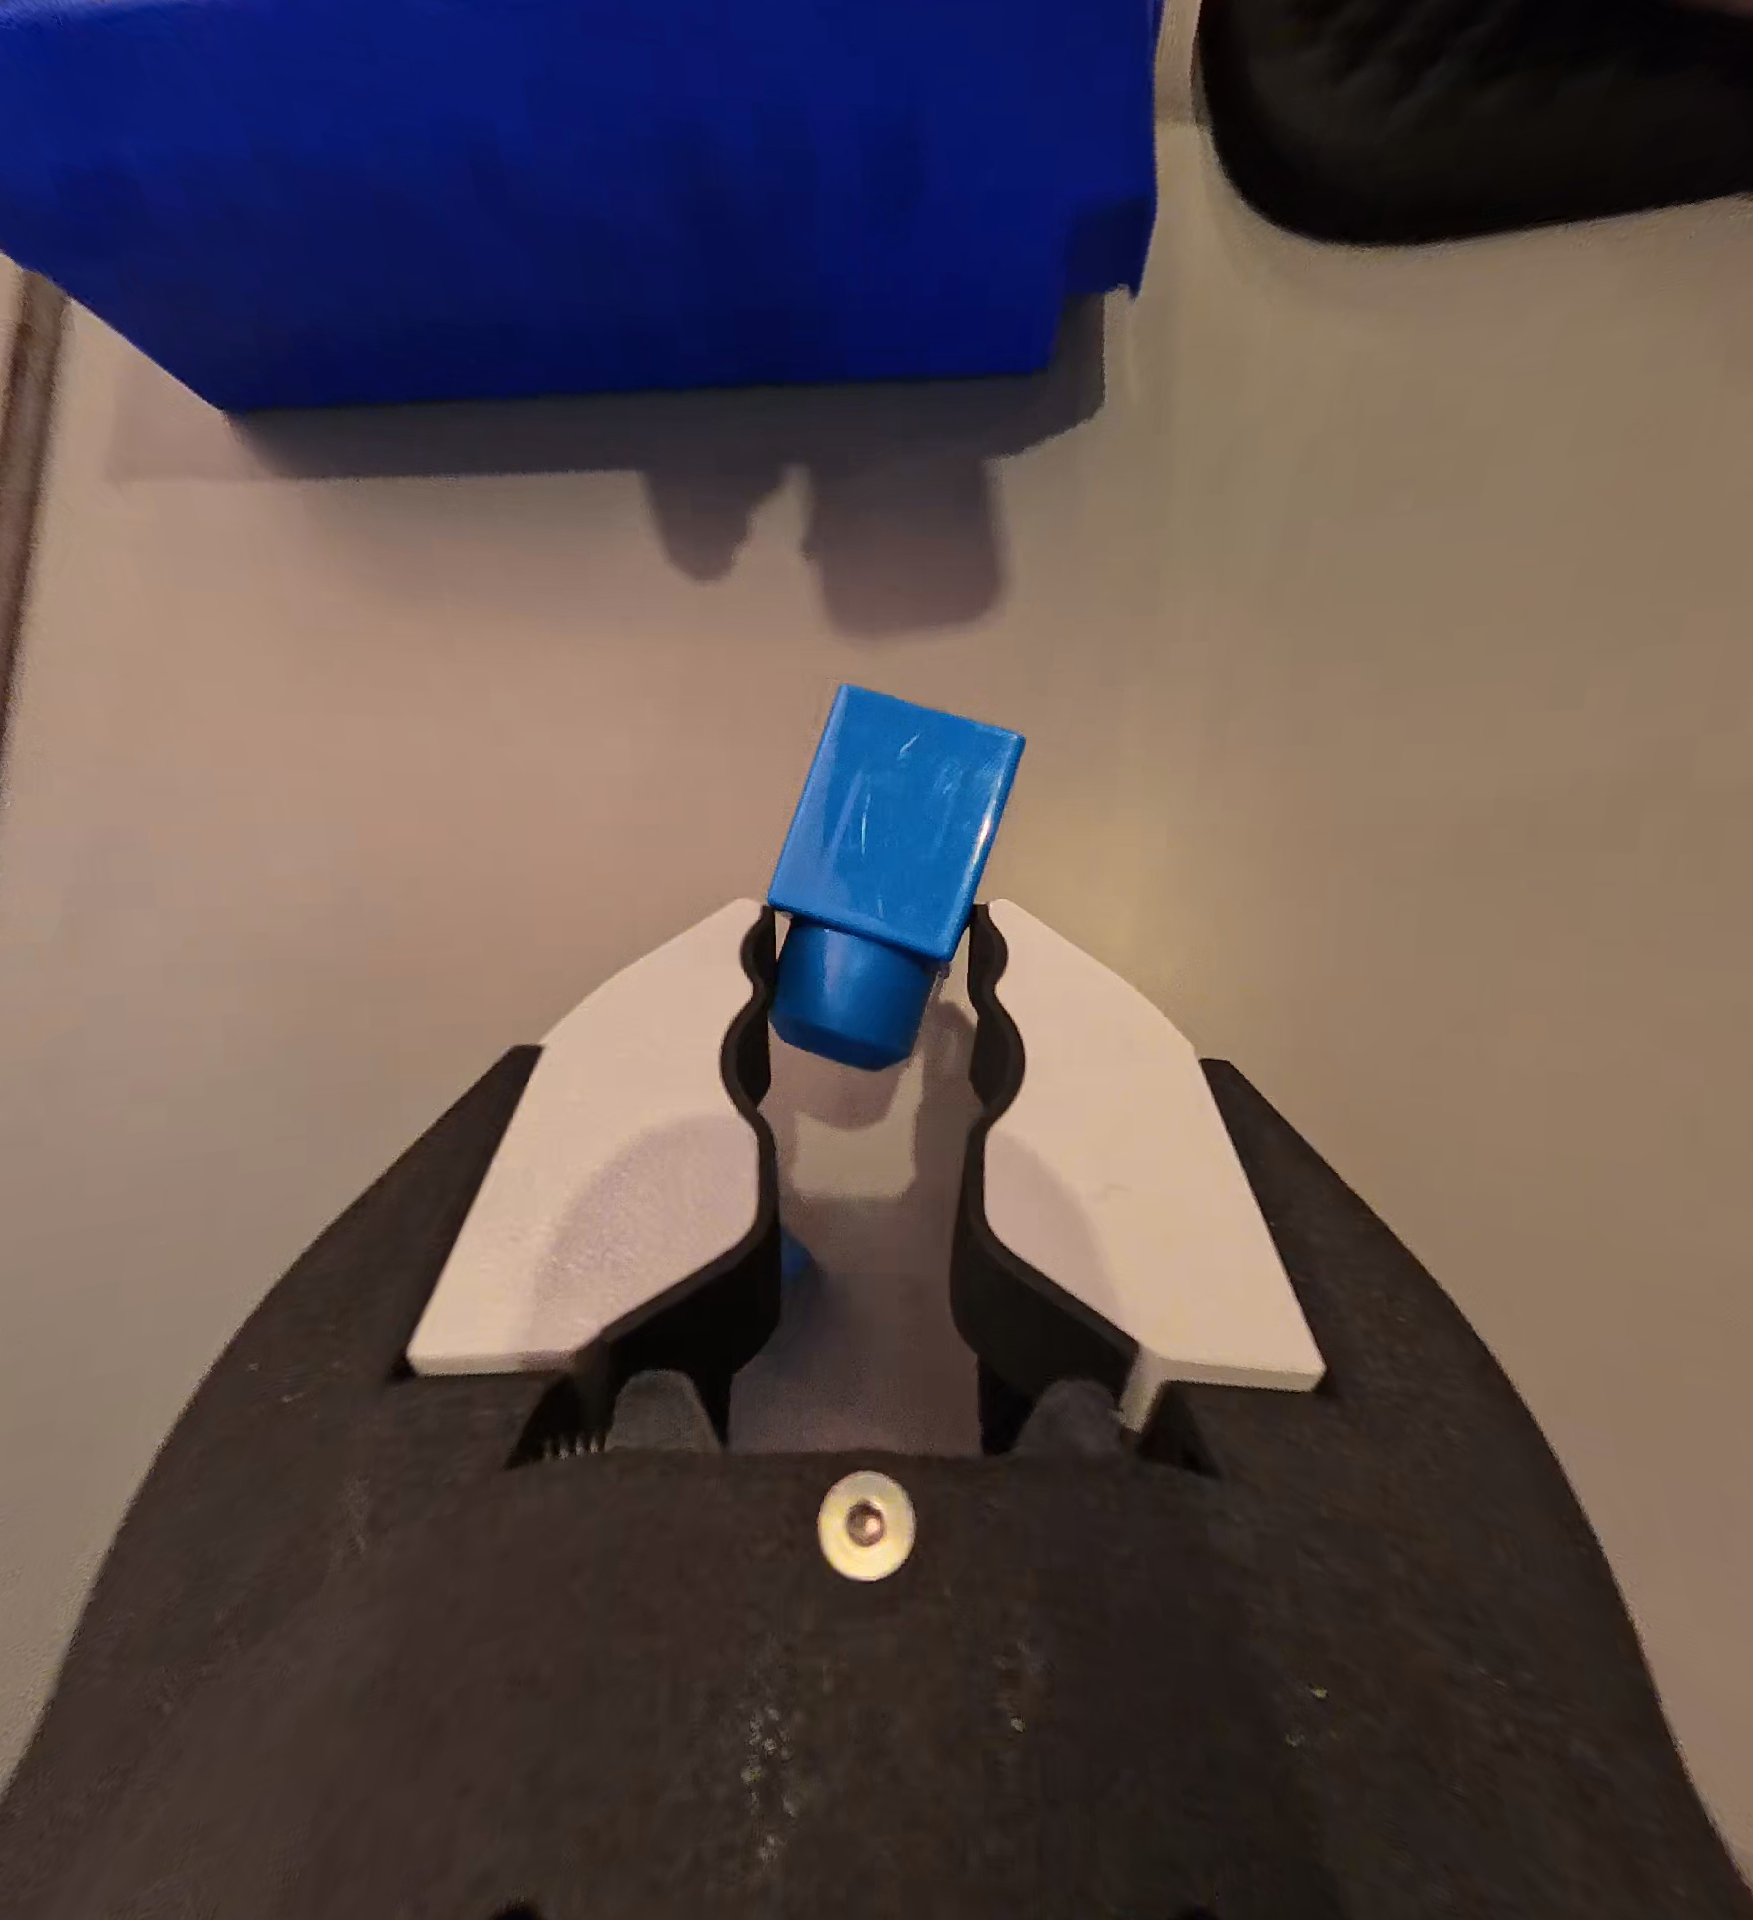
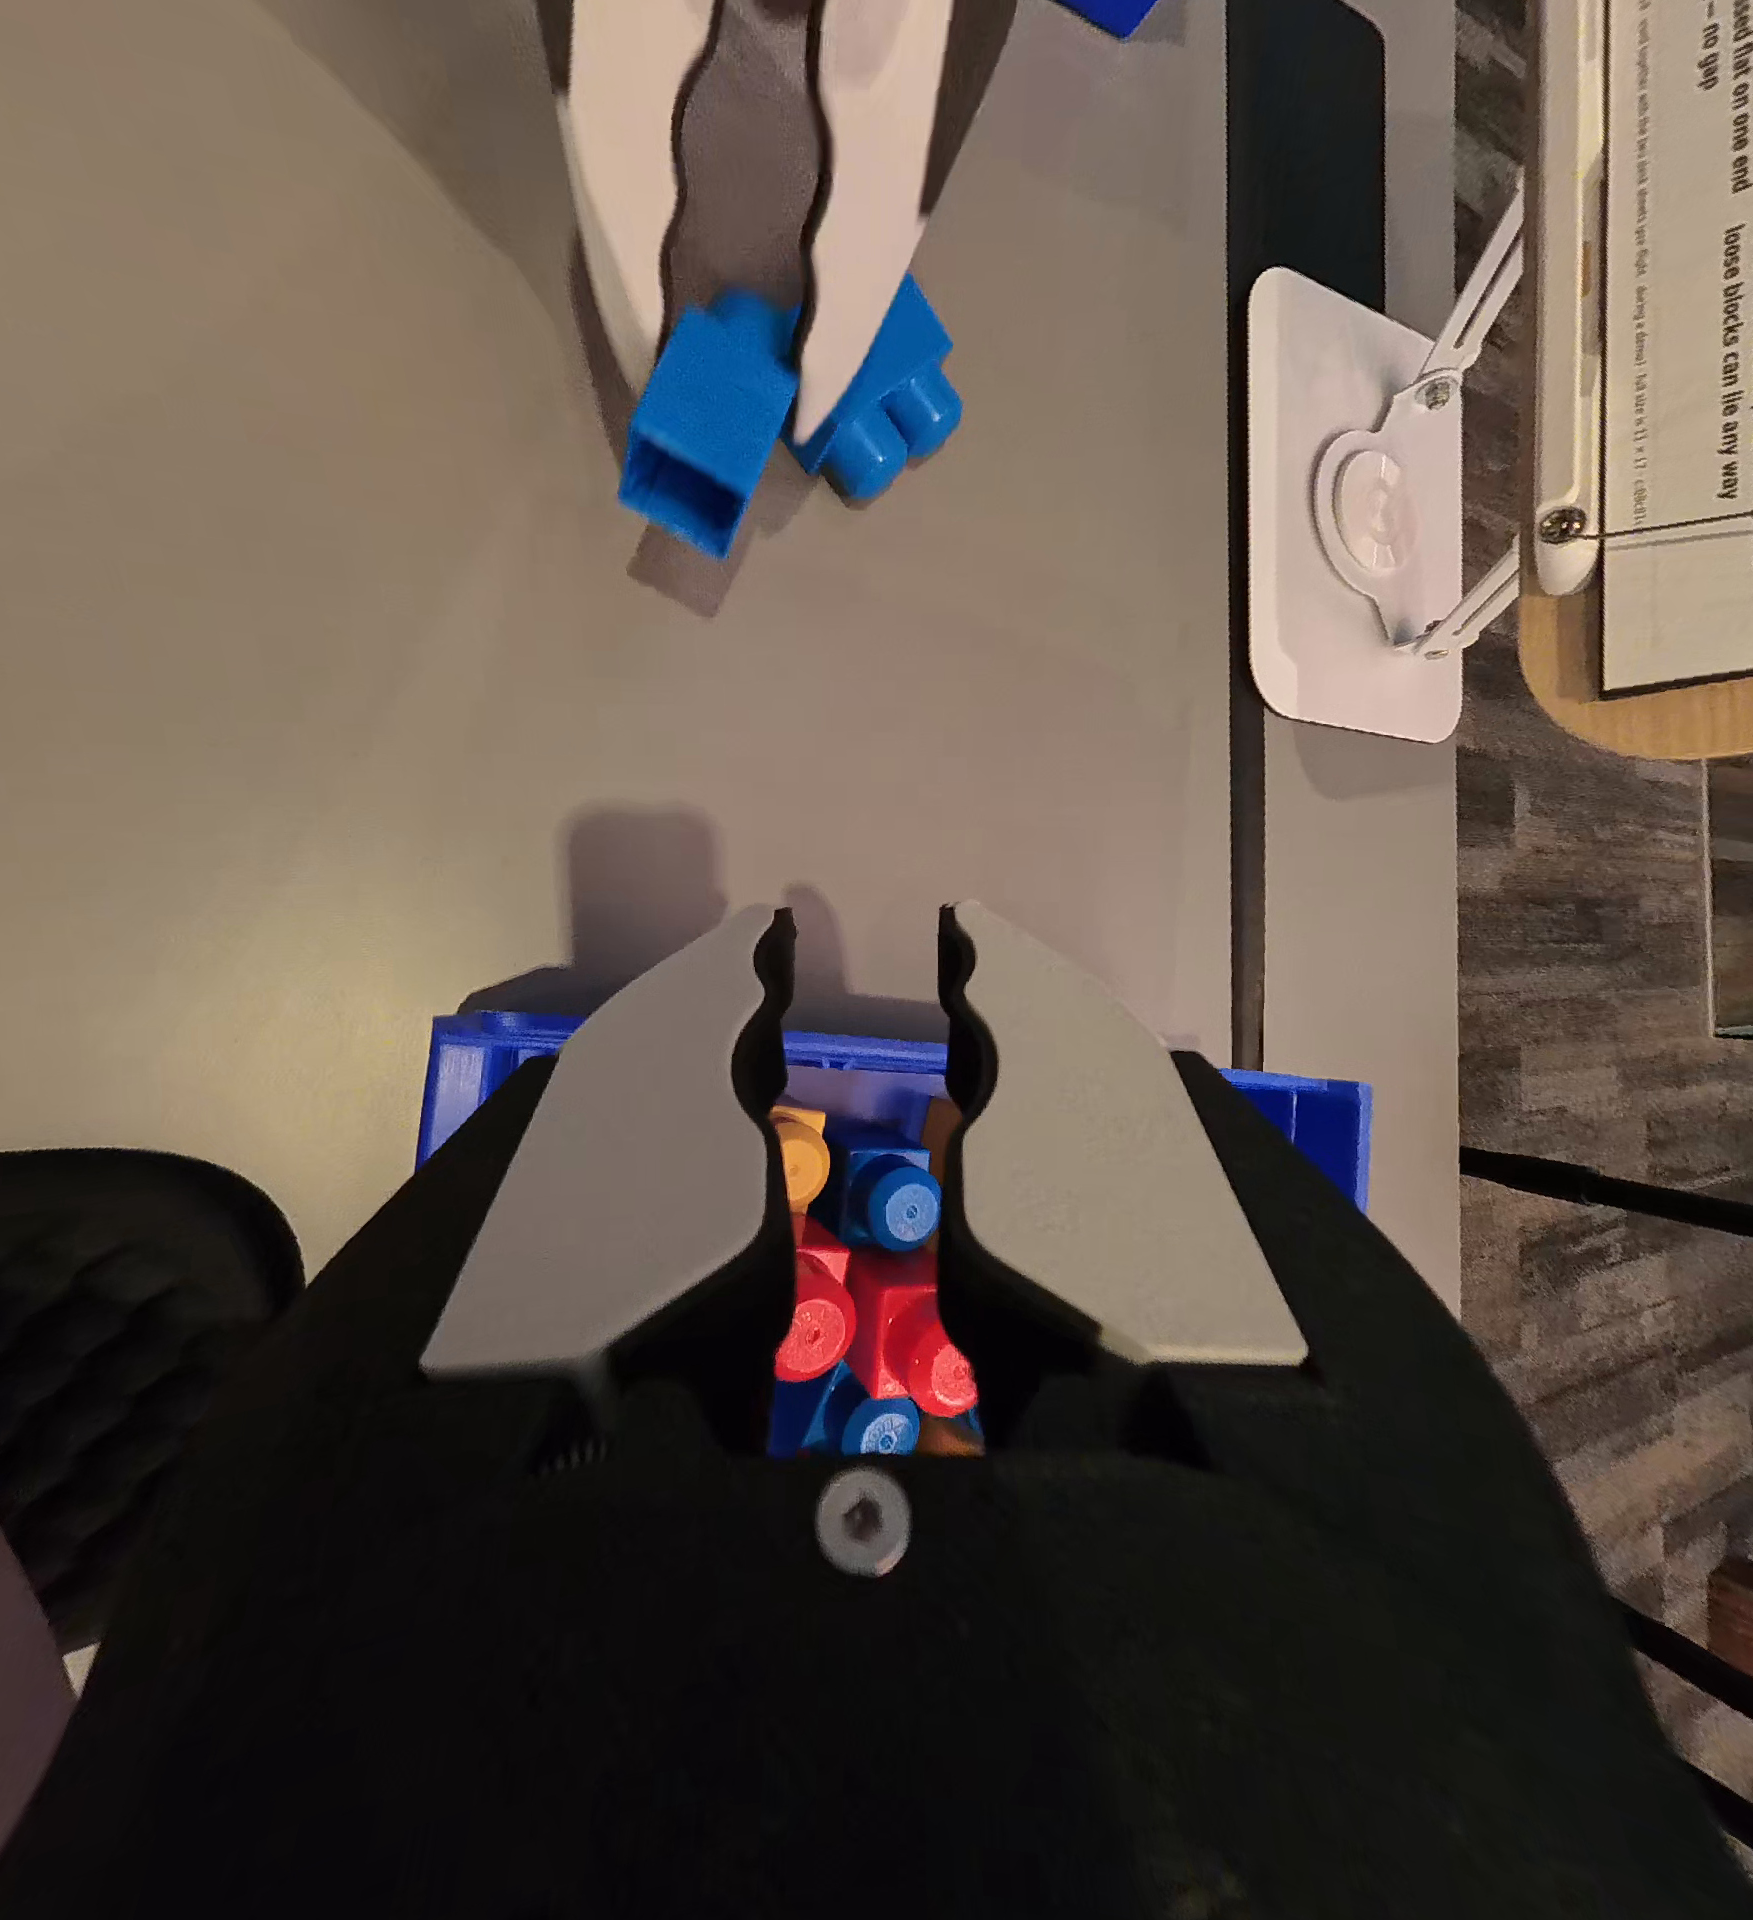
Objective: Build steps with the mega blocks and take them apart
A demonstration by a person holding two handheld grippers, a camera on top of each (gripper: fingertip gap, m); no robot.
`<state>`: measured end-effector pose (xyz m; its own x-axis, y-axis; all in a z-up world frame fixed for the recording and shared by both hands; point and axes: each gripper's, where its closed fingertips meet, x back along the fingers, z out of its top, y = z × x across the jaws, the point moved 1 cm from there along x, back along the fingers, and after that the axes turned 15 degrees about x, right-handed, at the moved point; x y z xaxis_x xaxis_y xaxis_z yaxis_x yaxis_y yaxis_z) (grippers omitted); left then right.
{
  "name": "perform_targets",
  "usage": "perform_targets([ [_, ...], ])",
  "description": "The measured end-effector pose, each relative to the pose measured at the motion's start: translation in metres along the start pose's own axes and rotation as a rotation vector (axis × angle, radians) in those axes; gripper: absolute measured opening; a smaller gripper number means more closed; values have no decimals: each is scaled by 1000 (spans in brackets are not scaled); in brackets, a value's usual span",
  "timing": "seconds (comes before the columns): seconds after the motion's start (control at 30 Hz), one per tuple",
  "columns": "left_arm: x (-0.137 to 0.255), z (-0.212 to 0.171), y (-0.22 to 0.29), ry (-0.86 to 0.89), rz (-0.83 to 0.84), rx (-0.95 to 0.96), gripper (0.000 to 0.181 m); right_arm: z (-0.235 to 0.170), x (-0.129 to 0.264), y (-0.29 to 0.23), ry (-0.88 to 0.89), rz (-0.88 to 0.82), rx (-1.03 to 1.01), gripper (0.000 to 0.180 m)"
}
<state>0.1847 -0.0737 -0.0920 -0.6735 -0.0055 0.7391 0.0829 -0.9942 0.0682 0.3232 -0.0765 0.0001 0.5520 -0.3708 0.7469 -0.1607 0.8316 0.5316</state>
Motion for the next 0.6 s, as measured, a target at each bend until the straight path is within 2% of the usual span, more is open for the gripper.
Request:
perform_targets([
  [0.2, -35, -15, -1, -126, 13, -45, 35, -6, 2, 1, -2, -5, -11, 27],
  [0.43, -42, -19, -4, -97, 39, -56, 35, -9, 0, 1, -10, 8, -12, 27],
  [0.5, -34, -9, -12, -24, 95, -23, 50, -10, -1, 1, -16, 12, -12, 28],
  [0.53, -27, -5, -15, 2, 104, 6, 52, -10, -2, 1, -21, 12, -12, 28],
  [0.6, -8, 5, -22, 76, 105, 113, 68, -11, -2, 0, -28, 12, -9, 27],
])
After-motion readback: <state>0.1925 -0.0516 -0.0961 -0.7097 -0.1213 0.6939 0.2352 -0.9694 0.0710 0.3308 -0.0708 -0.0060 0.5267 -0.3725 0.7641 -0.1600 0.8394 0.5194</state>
